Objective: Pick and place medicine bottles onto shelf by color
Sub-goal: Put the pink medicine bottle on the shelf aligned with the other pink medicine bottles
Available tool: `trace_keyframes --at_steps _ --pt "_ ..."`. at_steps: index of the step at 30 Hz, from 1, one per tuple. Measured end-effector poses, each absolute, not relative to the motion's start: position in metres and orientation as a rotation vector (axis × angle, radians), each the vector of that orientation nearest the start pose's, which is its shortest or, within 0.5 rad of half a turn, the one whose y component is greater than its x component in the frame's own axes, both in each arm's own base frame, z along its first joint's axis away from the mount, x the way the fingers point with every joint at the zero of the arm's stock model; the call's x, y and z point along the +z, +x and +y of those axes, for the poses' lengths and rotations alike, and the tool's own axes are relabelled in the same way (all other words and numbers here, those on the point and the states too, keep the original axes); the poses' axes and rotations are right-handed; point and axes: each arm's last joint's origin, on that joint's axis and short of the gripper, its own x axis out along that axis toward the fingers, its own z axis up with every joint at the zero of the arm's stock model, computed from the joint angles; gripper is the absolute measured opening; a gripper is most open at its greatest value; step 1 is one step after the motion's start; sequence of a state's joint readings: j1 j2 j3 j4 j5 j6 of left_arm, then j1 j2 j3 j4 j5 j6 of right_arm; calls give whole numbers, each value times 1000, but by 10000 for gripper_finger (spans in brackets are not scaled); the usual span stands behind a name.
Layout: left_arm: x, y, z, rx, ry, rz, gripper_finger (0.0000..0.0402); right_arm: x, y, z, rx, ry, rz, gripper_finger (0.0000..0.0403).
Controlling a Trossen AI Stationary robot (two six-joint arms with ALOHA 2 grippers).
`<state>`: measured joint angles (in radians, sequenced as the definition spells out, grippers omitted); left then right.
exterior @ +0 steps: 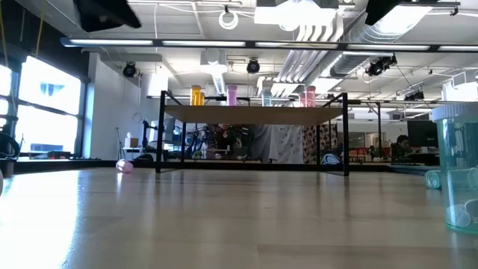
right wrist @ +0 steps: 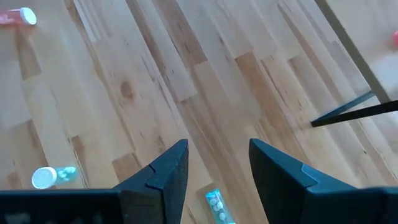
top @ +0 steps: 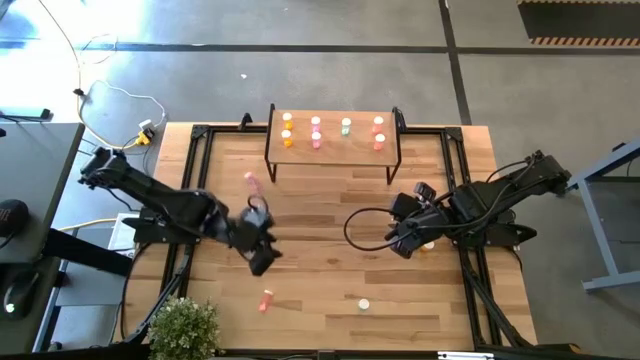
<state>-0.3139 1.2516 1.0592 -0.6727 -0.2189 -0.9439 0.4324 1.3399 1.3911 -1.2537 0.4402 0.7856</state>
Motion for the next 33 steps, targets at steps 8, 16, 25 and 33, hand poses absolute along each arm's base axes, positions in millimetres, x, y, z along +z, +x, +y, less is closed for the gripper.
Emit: trace_keyframes --at_steps 8,16,25,33 --pt "264 247 -110 319 -682 938 236 345 219 87 -416 202 997 161" --pt "236 249 -142 373 -731 1039 236 345 219 87 -409 164 994 161" --pt "211 247 -166 500 -850 1092 236 346 222 80 -450 180 984 161" --pt "190 245 -183 573 -880 1122 236 346 224 71 -484 199 982 161"
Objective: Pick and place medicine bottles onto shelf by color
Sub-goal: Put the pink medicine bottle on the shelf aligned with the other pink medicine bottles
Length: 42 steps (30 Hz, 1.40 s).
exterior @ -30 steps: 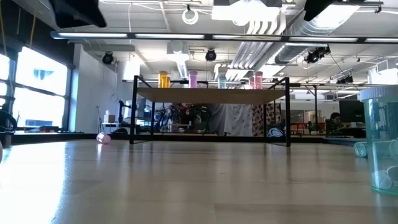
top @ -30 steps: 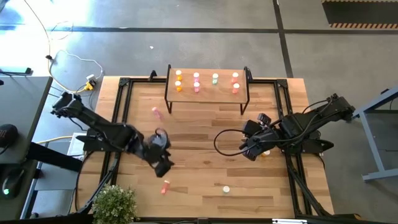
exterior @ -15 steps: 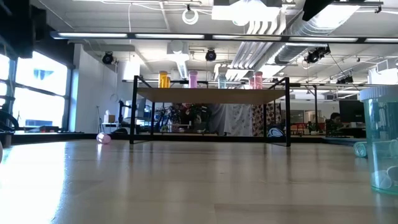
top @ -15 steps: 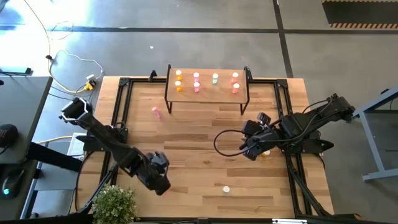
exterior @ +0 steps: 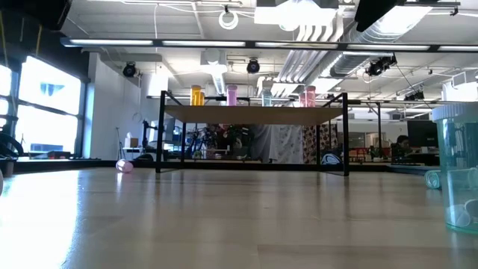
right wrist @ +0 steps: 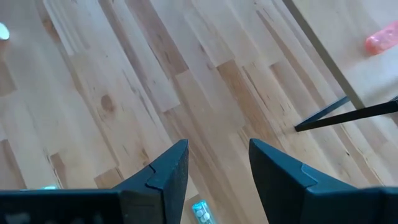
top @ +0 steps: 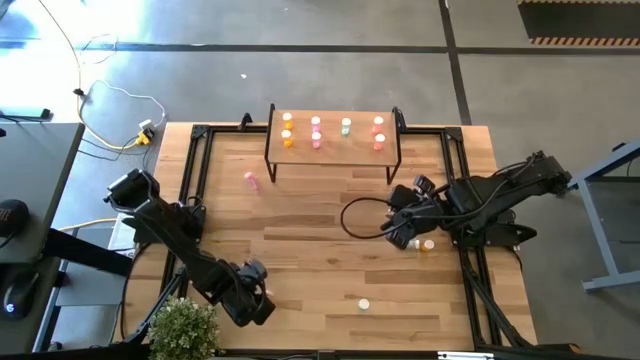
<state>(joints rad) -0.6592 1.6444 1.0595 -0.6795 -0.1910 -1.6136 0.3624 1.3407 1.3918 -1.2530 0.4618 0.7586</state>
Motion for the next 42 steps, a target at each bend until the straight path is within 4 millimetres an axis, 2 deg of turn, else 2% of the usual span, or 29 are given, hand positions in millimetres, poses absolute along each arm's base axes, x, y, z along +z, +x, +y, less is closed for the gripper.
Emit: trace_keyframes --at_steps 8,19,28,32,36,42 --pt "169 250 -191 611 -880 1145 236 346 226 66 -505 213 982 161" --pt "166 252 -193 635 -917 1125 236 346 227 65 -506 218 983 161" --pt "138 258 -198 698 -904 1160 236 346 227 65 -506 220 980 161" --pt "133 258 -199 708 -899 1191 234 346 227 65 -505 221 977 161" --pt "132 257 -199 714 -885 1202 213 346 227 65 -505 221 976 161" --pt "131 255 -199 699 -853 1227 154 346 227 65 -507 219 975 161"
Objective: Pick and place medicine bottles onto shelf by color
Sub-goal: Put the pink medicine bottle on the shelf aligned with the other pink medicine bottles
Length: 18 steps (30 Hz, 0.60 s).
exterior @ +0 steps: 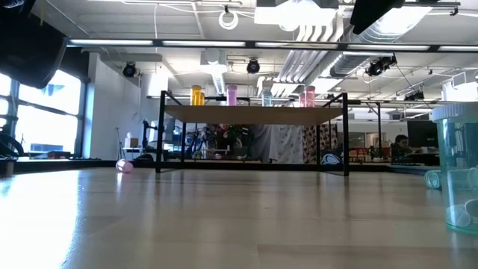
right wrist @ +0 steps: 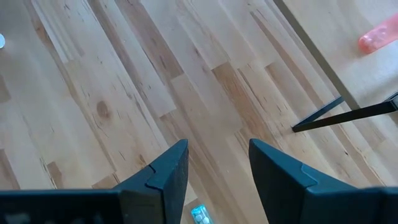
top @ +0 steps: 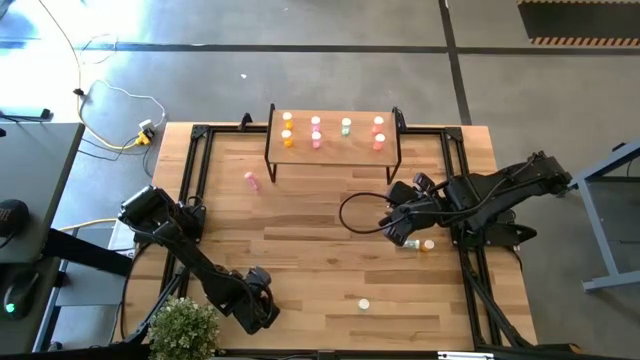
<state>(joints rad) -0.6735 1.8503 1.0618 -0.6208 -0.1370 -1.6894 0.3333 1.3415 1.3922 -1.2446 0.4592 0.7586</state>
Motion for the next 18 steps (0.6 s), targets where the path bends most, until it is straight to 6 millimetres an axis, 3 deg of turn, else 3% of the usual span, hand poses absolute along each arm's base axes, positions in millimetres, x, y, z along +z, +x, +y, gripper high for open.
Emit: trace_keyframes --at_steps 8,18 --pt "135 260 -203 658 -828 1234 99 346 227 65 -506 220 975 161" --pt "148 275 -202 566 -800 1211 105 349 235 69 -395 261 943 167"
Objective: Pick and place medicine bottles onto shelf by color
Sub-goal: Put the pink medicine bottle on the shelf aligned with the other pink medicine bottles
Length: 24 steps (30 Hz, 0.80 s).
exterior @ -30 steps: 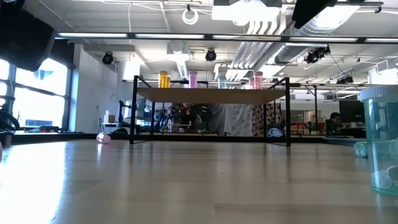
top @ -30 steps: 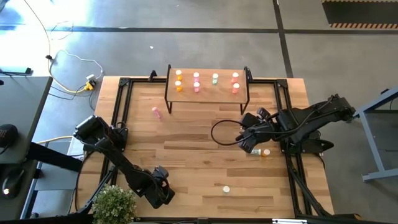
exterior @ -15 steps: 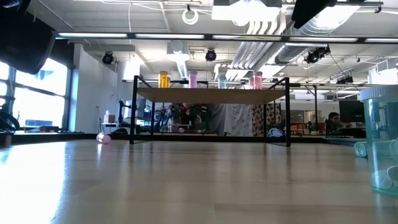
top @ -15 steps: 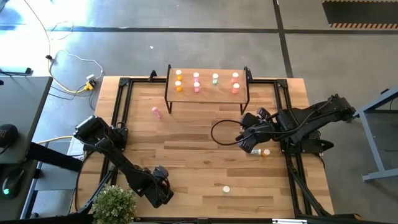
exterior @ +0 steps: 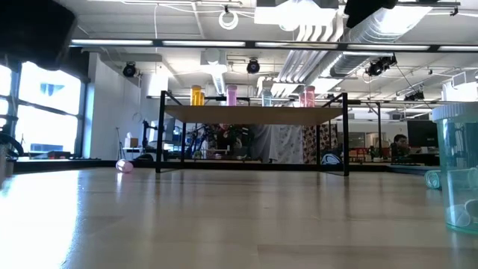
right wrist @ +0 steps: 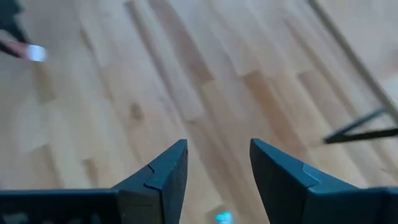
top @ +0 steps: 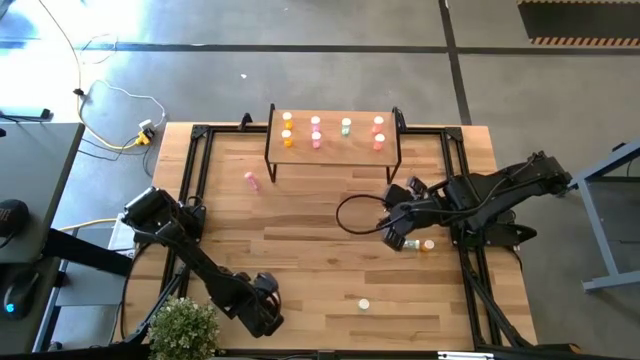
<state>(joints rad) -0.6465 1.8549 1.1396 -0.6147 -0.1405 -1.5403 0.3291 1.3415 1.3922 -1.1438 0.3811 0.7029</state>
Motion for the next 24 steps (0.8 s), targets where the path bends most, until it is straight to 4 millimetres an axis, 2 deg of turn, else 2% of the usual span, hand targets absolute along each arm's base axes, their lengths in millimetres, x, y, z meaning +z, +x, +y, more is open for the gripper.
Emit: trace_keyframes --at_steps 6,11,16,24 --pt "165 298 -192 472 -730 1169 103 353 246 64 -285 292 910 196" --pt "182 322 -173 408 -665 1121 103 353 248 59 -176 266 943 208" --pt "202 345 -153 347 -591 1054 104 361 243 58 -90 252 917 209" --pt "242 385 -114 229 -468 851 104 387 225 56 57 235 755 209"
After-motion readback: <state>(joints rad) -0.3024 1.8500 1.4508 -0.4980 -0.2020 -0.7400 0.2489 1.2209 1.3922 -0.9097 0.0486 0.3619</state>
